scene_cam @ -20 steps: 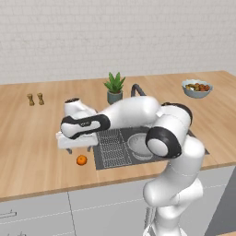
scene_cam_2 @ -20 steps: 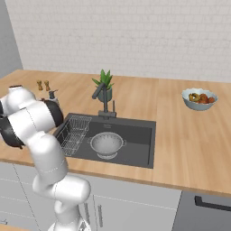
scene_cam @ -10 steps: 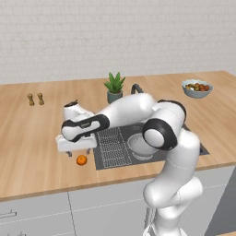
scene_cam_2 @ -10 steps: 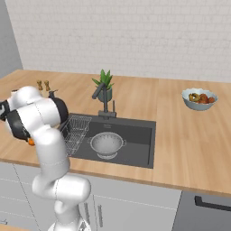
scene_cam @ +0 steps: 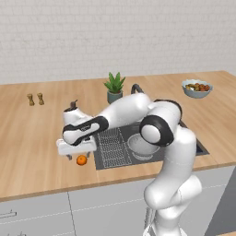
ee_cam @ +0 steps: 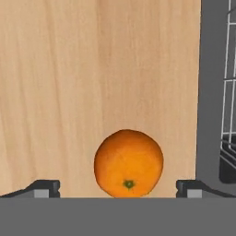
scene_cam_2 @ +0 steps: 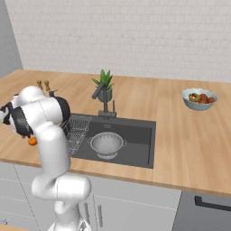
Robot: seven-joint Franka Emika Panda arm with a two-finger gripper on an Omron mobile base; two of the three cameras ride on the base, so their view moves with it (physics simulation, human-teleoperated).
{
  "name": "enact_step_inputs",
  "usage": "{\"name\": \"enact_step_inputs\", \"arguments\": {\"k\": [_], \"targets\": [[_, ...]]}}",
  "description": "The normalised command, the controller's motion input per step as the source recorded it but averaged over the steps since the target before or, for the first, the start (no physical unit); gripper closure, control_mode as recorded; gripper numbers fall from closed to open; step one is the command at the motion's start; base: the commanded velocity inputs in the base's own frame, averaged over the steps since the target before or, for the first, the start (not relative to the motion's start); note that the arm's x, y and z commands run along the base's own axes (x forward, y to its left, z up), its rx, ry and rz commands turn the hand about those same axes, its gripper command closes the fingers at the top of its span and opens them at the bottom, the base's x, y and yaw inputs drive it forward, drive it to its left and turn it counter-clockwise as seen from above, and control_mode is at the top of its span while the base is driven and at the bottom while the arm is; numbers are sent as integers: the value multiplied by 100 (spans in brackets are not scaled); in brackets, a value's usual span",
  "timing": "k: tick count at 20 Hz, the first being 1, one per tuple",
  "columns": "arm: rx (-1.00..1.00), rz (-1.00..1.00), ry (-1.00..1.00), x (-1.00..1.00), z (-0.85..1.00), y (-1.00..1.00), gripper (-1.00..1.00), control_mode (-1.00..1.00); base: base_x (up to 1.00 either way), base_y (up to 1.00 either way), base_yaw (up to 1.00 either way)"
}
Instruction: Put the colander in the sink, put the tangerine in the colander, and turn on the sink faucet and pour water over the colander.
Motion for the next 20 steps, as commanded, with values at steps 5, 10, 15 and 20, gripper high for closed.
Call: {"name": "enact_step_inputs", "arguments": {"k": [5,10,15,20], "targets": [[0,0,0,1,-30,0,-100,-100,0,0,0],[0,0,0,6,-34,0,-100,-100,0,0,0],[2,2,0,1,-42,0,100,-100,0,0,0],[4,2,0,-2,-27,-13,100,-100,0,0,0]]}}
